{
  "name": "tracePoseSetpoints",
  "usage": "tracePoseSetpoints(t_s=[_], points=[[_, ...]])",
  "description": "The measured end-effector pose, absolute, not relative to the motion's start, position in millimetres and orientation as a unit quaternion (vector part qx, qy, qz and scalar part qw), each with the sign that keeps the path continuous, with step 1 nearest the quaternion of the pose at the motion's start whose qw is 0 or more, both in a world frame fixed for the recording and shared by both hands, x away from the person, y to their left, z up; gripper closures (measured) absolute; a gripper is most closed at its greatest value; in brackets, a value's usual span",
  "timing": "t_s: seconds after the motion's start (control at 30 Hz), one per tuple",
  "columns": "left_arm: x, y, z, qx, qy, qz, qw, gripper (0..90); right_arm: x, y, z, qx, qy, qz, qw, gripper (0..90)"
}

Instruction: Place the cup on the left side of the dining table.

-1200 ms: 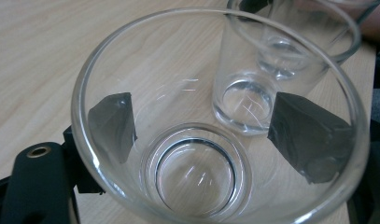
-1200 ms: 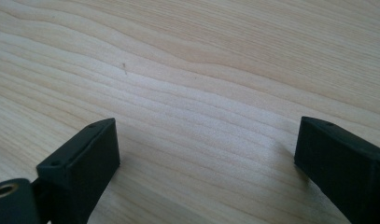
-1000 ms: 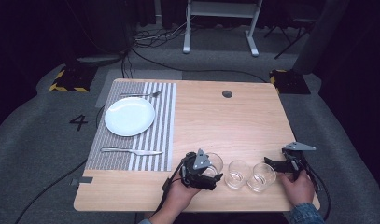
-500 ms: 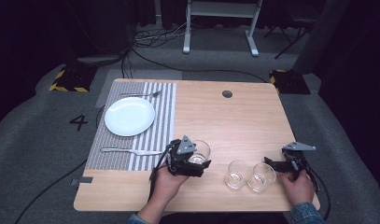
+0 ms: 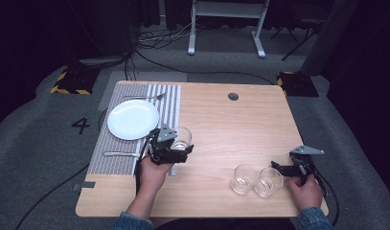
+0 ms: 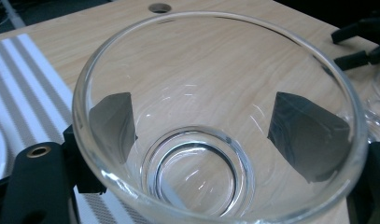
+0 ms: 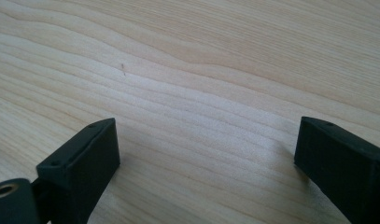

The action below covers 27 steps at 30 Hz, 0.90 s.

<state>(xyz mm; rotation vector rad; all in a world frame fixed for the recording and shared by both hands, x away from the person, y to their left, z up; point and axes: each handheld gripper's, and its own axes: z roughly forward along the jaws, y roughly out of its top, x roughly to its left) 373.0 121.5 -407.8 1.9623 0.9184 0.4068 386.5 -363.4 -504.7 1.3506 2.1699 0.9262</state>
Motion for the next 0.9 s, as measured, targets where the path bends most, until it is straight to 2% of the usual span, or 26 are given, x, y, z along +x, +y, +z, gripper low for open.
tracePoseSetpoints(t_s=[0.47, 0.9], points=[[395, 168, -406, 0.760, 0.422, 0.173, 0.462, 20.2, 387, -363, -505, 0.490, 0.778, 0.332, 0.211, 7.0], [416, 179, -422, 0.764, 0.455, 0.196, 0.414, 20.2, 388, -363, -505, 0.490, 0.778, 0.332, 0.211, 7.0]])
